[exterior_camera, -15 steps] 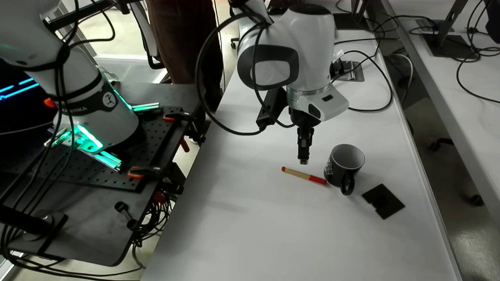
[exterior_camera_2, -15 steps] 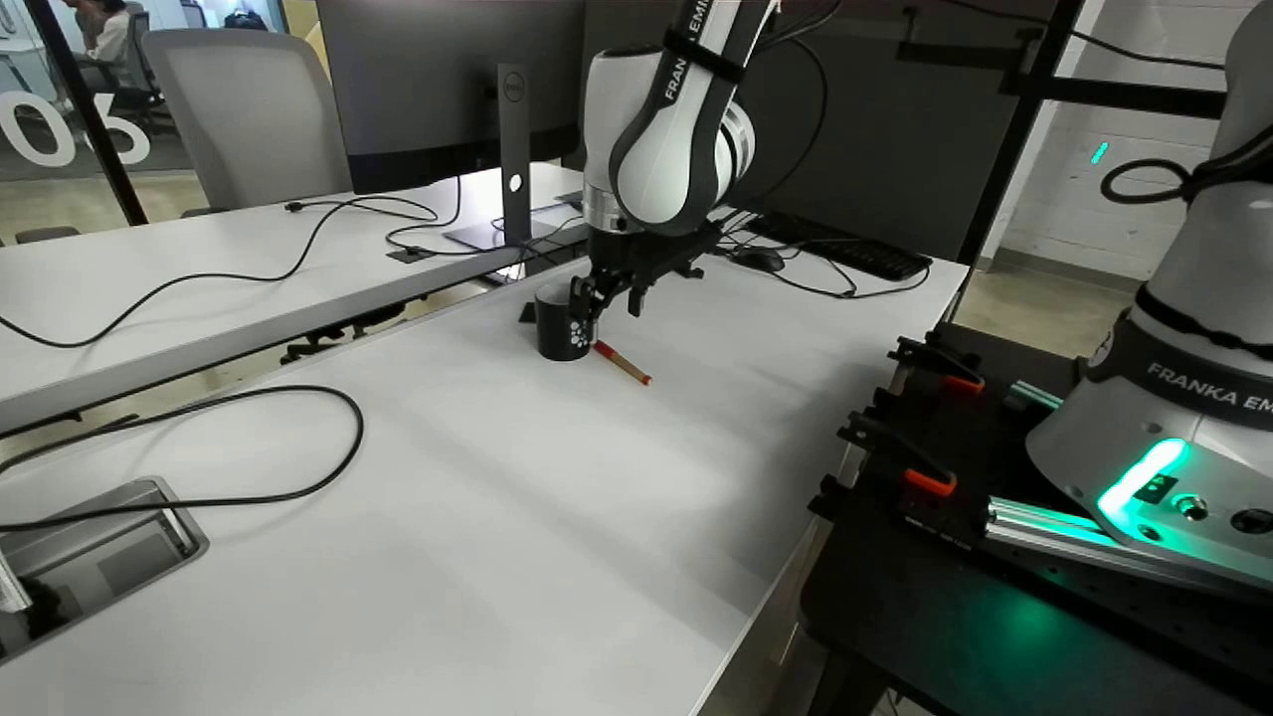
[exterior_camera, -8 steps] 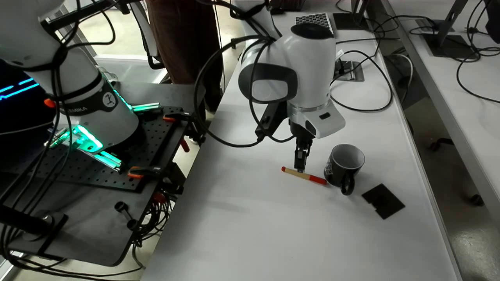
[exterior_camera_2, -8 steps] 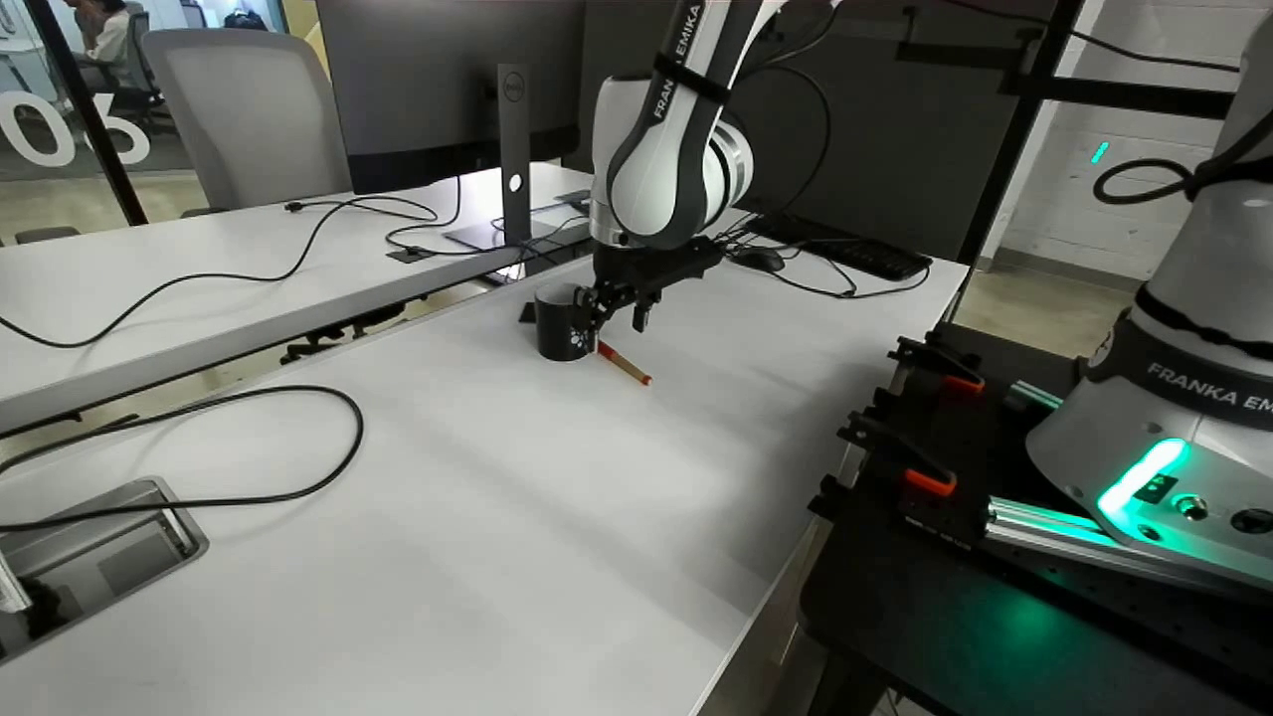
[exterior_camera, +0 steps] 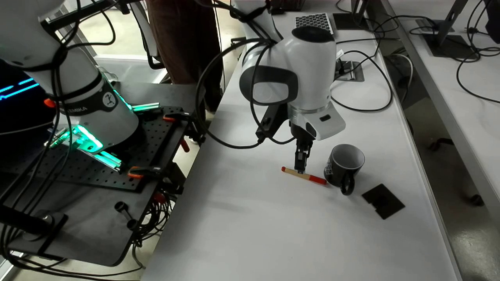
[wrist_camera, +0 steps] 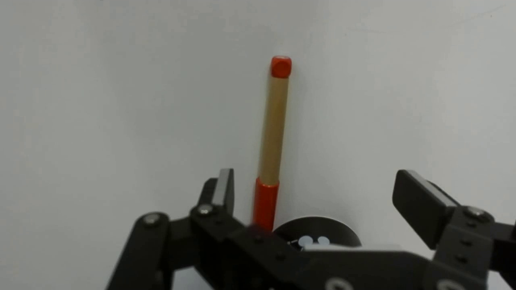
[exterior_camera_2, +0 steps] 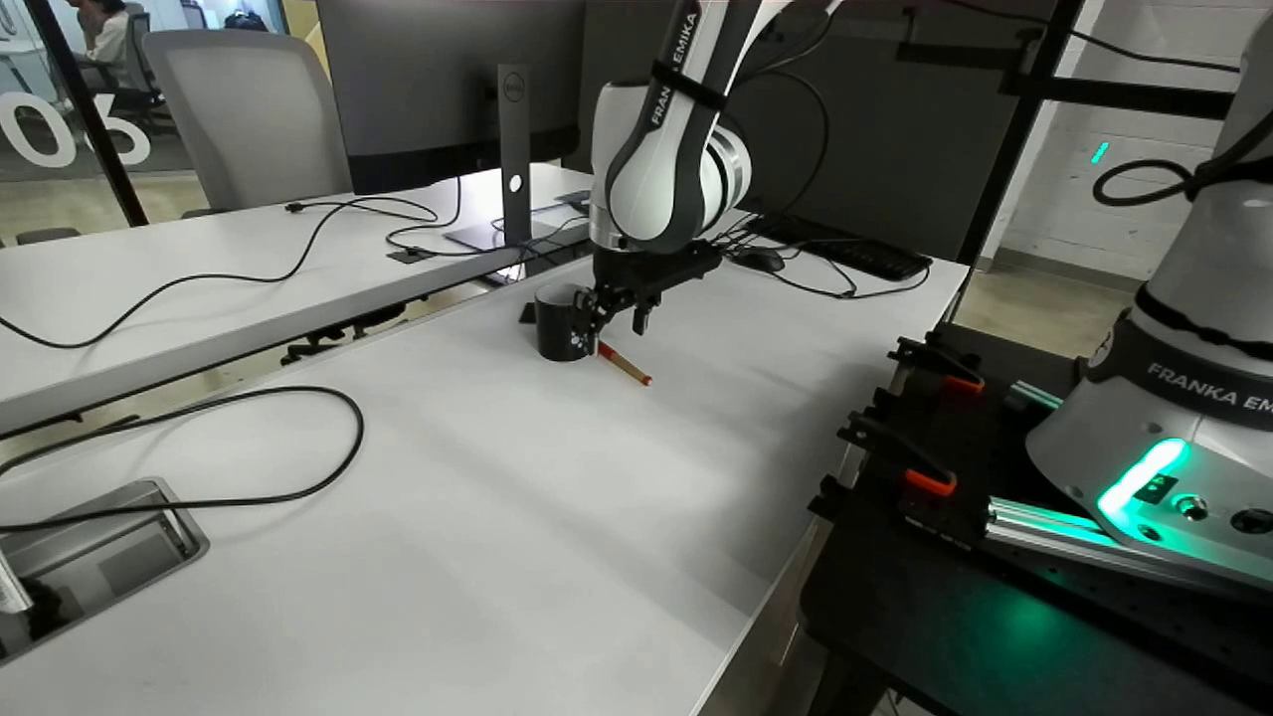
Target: Pick up the pen from the table and put it in the black cup.
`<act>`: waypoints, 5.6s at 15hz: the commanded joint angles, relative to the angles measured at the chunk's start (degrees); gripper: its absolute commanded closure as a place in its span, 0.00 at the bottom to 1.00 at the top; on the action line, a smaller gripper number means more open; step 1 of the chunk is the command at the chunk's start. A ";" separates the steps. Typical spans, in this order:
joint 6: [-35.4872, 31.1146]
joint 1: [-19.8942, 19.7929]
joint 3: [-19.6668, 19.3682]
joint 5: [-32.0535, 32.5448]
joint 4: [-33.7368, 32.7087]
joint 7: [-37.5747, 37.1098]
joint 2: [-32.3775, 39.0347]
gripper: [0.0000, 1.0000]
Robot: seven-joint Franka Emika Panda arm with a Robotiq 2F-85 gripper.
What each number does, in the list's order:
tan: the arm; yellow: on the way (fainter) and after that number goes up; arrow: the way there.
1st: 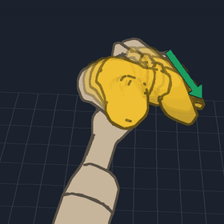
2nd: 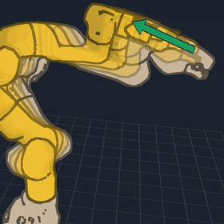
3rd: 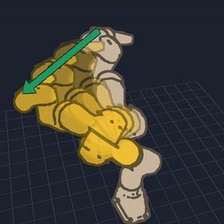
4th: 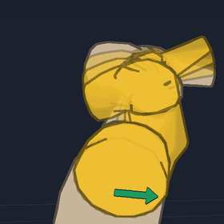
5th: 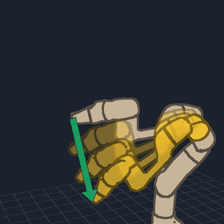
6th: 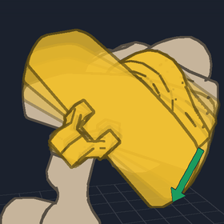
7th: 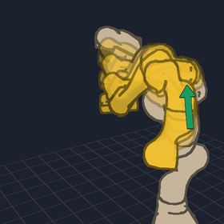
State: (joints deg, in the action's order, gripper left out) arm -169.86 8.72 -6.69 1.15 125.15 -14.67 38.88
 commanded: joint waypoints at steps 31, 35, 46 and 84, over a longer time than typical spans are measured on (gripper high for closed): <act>-0.65 -7.84 6.58 -4.06 -4.85 5.41 6.29 0.00; -1.57 -6.61 5.40 -3.92 -3.41 4.65 5.54 0.00; -1.76 -7.30 6.28 -4.43 -3.98 4.95 5.98 0.32; -12.62 -5.91 3.54 -4.42 3.61 7.23 3.54 0.96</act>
State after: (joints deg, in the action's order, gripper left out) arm -181.08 1.38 -1.67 -2.91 125.20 -8.65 44.48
